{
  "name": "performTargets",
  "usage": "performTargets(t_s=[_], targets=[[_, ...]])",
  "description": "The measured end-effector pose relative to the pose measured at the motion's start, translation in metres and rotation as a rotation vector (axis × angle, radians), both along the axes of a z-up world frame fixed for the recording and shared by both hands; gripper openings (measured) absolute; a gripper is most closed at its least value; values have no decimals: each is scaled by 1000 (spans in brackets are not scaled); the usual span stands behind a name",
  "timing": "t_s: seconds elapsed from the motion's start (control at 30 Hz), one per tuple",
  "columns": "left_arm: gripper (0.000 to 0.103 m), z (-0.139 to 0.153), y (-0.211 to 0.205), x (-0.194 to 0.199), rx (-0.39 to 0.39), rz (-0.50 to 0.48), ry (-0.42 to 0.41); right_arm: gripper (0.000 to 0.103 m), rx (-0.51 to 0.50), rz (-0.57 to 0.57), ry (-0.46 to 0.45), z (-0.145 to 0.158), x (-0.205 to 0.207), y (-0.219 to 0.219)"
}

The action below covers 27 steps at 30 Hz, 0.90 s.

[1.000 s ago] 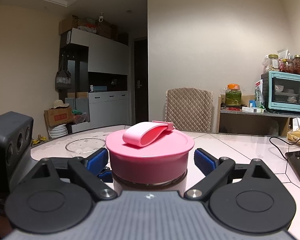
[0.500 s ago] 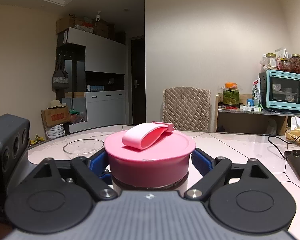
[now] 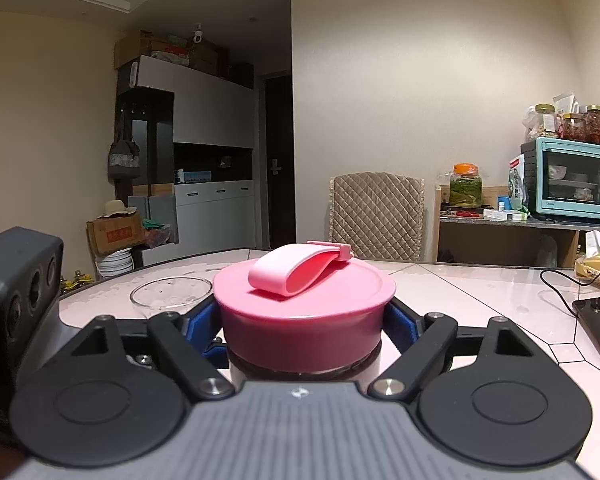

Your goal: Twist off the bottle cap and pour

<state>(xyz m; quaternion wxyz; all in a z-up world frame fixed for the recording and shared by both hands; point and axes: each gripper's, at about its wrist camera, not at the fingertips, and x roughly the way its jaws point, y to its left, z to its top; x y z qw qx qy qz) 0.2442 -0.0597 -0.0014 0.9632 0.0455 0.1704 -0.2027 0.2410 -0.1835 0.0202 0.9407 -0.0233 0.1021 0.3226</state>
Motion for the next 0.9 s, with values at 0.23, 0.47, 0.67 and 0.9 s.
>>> performTargets(t_s=[0.23, 0.47, 0.67, 0.9], targets=[[90, 0, 0, 0, 0, 0, 0, 85, -13, 203, -25, -1, 22, -24], [90, -1, 2, 1, -1, 0, 1, 85, -3, 416, -24, -1, 49, -48], [90, -1, 3, 2, -3, 0, 2, 85, 35, 497, 1, 0, 62, -56], [90, -1, 4, 3, -4, -1, 3, 99, 40, 320, -21, 17, 30, -54]])
